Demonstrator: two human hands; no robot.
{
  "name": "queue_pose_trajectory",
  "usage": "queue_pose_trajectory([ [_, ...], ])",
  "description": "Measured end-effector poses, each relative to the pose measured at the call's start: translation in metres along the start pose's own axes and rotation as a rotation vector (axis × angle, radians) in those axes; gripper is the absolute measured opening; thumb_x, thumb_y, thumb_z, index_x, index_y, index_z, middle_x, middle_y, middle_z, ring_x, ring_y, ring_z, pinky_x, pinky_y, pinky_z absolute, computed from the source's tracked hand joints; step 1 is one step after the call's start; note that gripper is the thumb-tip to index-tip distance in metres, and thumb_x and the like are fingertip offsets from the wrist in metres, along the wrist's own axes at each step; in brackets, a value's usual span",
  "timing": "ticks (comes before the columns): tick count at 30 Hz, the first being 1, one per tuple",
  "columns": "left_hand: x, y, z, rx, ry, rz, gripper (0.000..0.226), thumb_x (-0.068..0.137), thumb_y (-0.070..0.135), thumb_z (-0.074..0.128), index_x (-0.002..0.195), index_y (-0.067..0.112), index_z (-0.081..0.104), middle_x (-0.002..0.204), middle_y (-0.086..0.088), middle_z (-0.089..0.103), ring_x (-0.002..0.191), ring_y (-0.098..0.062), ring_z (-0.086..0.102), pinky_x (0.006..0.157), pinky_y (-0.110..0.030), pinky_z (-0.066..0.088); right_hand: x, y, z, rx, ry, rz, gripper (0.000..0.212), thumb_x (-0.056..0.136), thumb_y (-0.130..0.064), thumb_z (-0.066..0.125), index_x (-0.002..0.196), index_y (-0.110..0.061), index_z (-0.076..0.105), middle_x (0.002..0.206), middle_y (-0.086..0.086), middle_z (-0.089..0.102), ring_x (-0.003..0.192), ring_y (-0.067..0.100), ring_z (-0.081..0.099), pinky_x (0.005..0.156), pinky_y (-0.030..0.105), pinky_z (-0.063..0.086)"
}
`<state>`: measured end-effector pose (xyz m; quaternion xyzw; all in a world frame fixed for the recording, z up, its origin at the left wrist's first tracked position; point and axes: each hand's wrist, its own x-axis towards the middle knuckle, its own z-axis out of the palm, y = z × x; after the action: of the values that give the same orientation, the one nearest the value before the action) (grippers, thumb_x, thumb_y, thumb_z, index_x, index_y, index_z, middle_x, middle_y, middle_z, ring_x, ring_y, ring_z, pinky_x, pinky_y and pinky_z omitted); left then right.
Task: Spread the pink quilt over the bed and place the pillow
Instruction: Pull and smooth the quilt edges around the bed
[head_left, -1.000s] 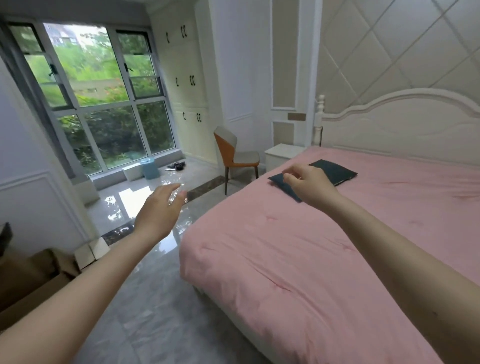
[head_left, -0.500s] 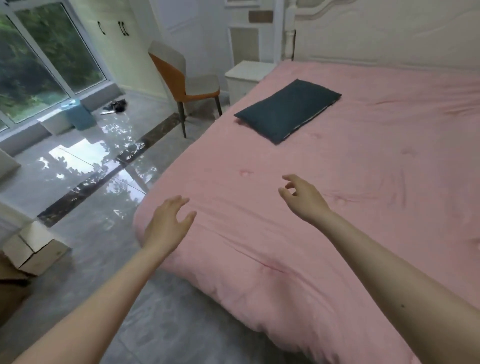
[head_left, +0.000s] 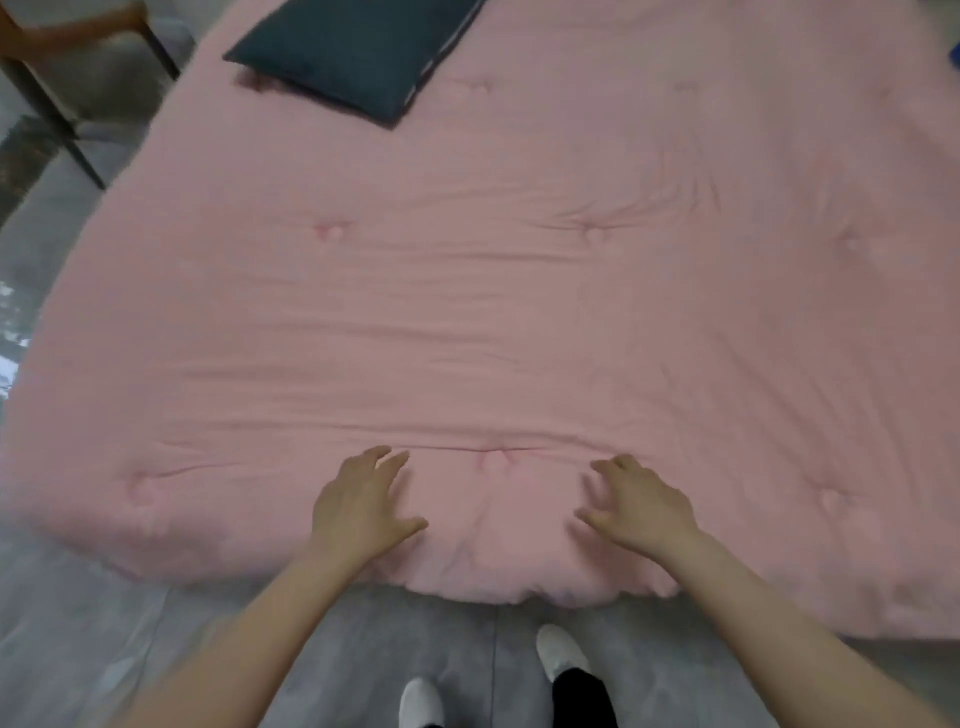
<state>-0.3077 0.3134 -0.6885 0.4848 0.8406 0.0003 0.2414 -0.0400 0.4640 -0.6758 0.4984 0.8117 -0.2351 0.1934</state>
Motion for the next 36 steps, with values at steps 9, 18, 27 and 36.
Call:
queue_pose_trajectory([
  [9,0.032,-0.044,0.123,0.384,-0.054,0.109,0.132,0.043,0.045,0.081,0.148,0.018,0.005,0.156,-0.014,0.004,0.139,-0.040,0.014,0.090,-0.078,0.019,0.024,0.006,0.131,-0.184,-0.073,0.177,0.109,0.060,-0.045,0.075,0.144,-0.014,0.012,0.152,0.021,0.021,0.135,0.039,0.033,0.099,0.060,0.037],
  [18,-0.012,-0.084,0.139,0.347,0.307,0.429,0.057,0.065,0.010,0.031,0.120,0.006,0.046,0.113,-0.026,0.063,0.080,-0.043,0.066,0.051,-0.046,0.055,-0.039,-0.017,0.183,-0.062,0.276,-0.088,0.025,0.044,-0.015,0.055,0.065,-0.016,0.069,0.060,0.003,0.066,0.038,0.014,0.057,0.028,0.017,0.034],
  [27,-0.051,-0.116,0.133,0.334,0.137,0.292,0.034,0.065,0.041,0.055,0.084,0.015,0.067,0.093,-0.008,0.059,0.073,-0.034,0.062,0.054,-0.038,0.054,-0.046,-0.004,0.167,-0.116,0.228,-0.151,0.054,0.029,-0.030,0.084,0.079,-0.019,0.067,0.082,0.004,0.066,0.067,0.023,0.064,0.053,0.031,0.051],
  [36,-0.048,-0.087,0.109,0.241,-0.046,0.071,0.067,0.064,0.040,0.075,0.124,0.020,0.052,0.125,-0.008,0.056,0.114,-0.030,0.054,0.074,-0.041,0.055,-0.027,-0.064,0.136,-0.104,-0.120,-0.193,0.048,0.085,-0.038,0.050,0.129,-0.019,0.048,0.149,0.007,0.029,0.137,0.026,0.029,0.106,0.038,0.033],
])
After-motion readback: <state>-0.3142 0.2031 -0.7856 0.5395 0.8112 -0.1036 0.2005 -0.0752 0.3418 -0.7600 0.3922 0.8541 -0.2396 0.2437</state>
